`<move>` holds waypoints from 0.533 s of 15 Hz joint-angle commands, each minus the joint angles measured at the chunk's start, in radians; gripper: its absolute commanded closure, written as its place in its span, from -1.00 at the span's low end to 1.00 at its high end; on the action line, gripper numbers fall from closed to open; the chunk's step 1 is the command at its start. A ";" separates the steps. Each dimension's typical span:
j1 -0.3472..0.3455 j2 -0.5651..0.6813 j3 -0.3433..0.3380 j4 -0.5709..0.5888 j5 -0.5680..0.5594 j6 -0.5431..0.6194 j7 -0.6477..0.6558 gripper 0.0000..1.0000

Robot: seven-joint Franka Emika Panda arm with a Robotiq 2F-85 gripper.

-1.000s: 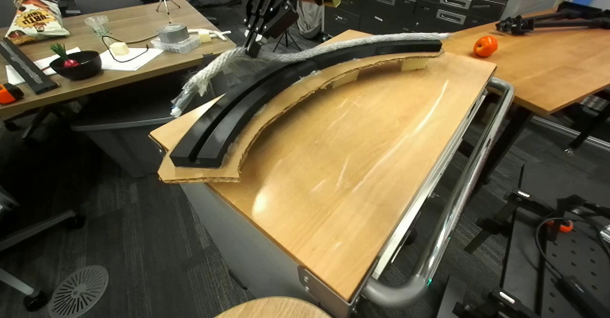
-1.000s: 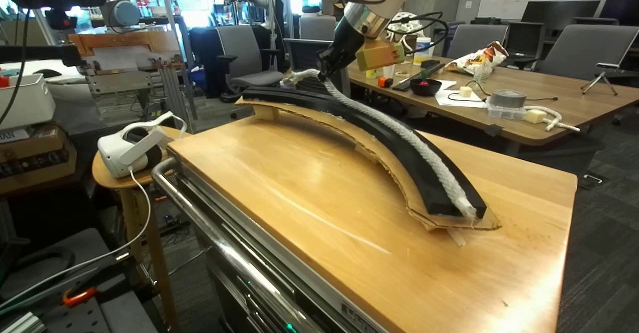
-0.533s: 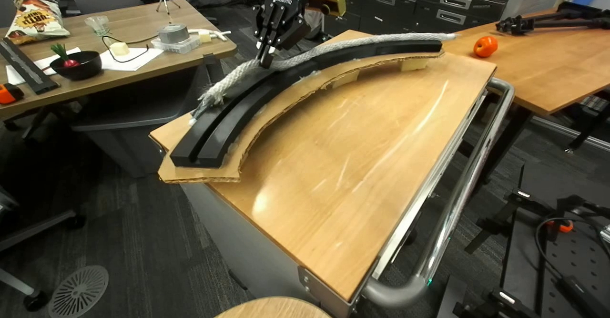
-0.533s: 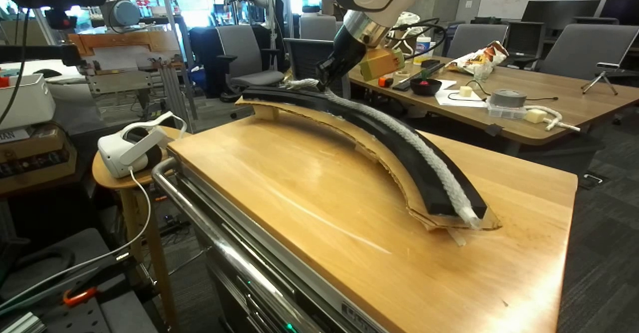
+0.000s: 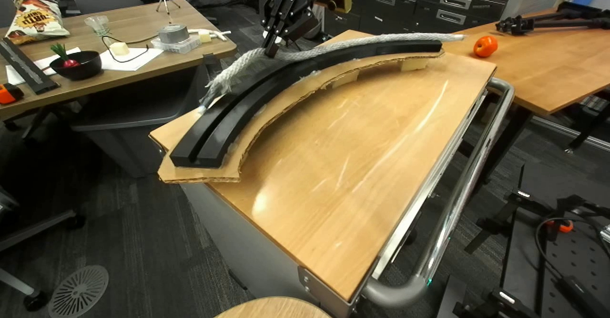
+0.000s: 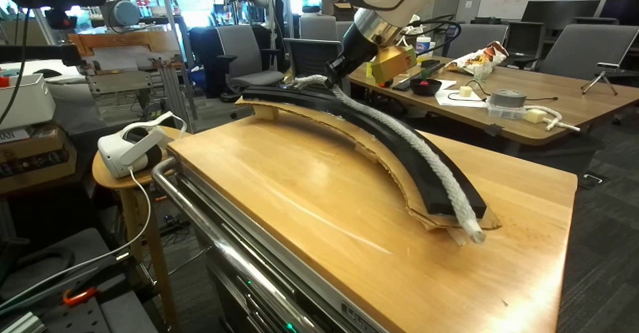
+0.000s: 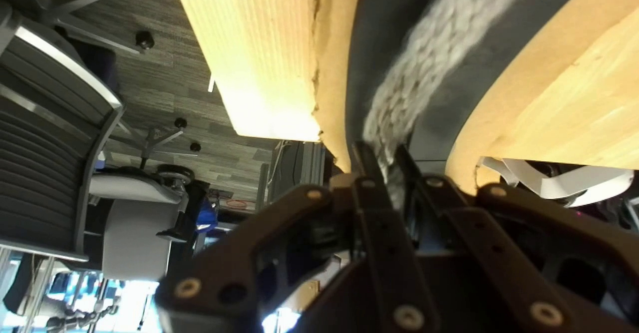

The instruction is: Lay the rope on the black board

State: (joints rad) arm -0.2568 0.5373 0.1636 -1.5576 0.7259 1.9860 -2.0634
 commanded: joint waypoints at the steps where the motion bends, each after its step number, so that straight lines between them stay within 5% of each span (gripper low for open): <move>1: -0.009 -0.025 -0.009 -0.018 0.096 -0.022 -0.072 0.95; 5: 0.008 -0.013 -0.031 -0.001 0.116 -0.058 -0.097 0.95; 8: 0.032 -0.003 -0.066 0.016 0.020 -0.116 -0.079 0.95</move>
State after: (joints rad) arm -0.2523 0.5378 0.1376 -1.5572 0.7925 1.9275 -2.1367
